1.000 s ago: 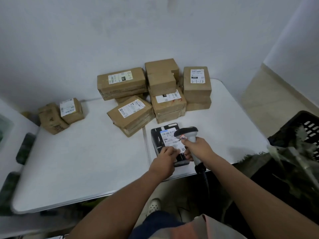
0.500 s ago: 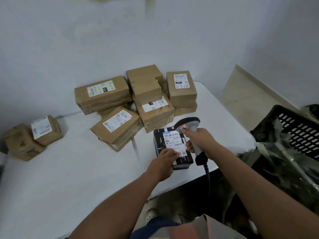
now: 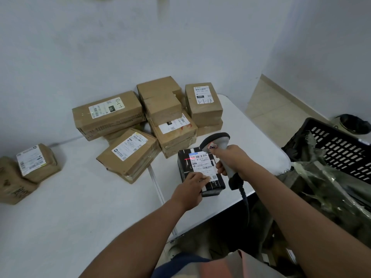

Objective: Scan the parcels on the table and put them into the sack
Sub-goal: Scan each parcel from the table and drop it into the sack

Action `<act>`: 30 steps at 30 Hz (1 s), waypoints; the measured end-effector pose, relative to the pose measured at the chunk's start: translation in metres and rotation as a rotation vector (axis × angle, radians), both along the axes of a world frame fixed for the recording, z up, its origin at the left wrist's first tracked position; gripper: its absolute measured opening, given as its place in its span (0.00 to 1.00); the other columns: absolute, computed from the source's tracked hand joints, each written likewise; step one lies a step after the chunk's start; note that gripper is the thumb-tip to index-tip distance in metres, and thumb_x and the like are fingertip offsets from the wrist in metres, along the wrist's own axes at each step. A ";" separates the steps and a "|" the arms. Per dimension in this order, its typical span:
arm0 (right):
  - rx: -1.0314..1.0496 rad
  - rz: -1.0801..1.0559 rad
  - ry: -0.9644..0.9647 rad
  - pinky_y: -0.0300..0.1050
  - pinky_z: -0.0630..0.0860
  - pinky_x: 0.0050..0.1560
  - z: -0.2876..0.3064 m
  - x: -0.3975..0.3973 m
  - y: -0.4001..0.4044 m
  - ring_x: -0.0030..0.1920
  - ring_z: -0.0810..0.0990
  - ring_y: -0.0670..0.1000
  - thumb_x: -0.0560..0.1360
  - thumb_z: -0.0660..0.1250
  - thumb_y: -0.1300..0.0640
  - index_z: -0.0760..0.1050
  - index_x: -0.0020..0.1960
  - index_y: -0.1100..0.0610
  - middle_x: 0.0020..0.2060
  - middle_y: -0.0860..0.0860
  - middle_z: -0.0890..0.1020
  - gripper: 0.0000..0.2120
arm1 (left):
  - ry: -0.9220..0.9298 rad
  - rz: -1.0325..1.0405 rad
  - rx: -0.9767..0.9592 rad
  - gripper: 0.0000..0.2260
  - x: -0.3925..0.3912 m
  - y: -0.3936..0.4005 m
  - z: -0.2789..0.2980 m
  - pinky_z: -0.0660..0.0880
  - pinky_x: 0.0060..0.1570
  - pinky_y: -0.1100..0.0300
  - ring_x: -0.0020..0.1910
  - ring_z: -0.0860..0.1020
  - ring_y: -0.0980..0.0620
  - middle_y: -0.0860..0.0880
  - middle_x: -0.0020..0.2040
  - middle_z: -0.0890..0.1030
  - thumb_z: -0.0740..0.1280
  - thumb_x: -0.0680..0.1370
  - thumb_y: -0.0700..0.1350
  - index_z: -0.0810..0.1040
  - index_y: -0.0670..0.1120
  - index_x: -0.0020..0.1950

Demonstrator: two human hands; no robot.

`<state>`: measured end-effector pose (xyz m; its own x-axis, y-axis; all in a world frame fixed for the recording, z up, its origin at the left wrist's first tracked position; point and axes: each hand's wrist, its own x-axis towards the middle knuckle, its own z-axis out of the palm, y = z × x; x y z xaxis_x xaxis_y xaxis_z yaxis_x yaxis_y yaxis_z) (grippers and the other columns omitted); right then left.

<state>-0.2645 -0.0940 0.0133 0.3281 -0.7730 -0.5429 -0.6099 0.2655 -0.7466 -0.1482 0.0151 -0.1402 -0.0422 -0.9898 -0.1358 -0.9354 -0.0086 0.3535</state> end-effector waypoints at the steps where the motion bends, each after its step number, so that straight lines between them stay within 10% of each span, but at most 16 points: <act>1: 0.000 -0.002 0.000 0.41 0.74 0.29 0.000 0.000 0.000 0.27 0.79 0.52 0.77 0.67 0.45 0.75 0.50 0.63 0.30 0.56 0.80 0.19 | 0.001 0.002 -0.002 0.27 0.000 0.000 0.000 0.79 0.57 0.50 0.73 0.58 0.48 0.50 0.72 0.65 0.64 0.79 0.43 0.63 0.49 0.78; 19: 0.010 -0.013 -0.032 0.41 0.74 0.29 0.003 -0.008 -0.003 0.25 0.78 0.51 0.77 0.68 0.46 0.75 0.49 0.64 0.29 0.56 0.80 0.19 | 0.024 0.018 0.037 0.27 0.000 -0.002 0.004 0.77 0.60 0.52 0.74 0.56 0.50 0.52 0.72 0.64 0.65 0.79 0.42 0.63 0.50 0.78; 25: 0.101 -0.095 -0.070 0.39 0.72 0.26 -0.008 -0.032 -0.004 0.25 0.77 0.52 0.77 0.69 0.49 0.75 0.55 0.67 0.30 0.58 0.79 0.21 | -0.127 -0.046 0.136 0.24 0.031 -0.023 0.023 0.55 0.73 0.38 0.77 0.54 0.49 0.53 0.74 0.64 0.67 0.77 0.39 0.70 0.56 0.71; 30: 0.155 -0.205 -0.077 0.39 0.72 0.26 -0.019 -0.066 0.001 0.26 0.77 0.52 0.78 0.68 0.48 0.74 0.55 0.67 0.31 0.58 0.78 0.20 | -0.158 0.143 0.169 0.20 0.009 -0.051 0.037 0.44 0.72 0.31 0.77 0.48 0.35 0.51 0.80 0.50 0.64 0.79 0.54 0.68 0.56 0.71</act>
<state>-0.3310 -0.0934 -0.0057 0.2182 -0.7372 -0.6395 -0.4748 0.4923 -0.7295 -0.1389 -0.0363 -0.1028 0.1312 -0.9470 -0.2932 -0.9639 -0.1909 0.1854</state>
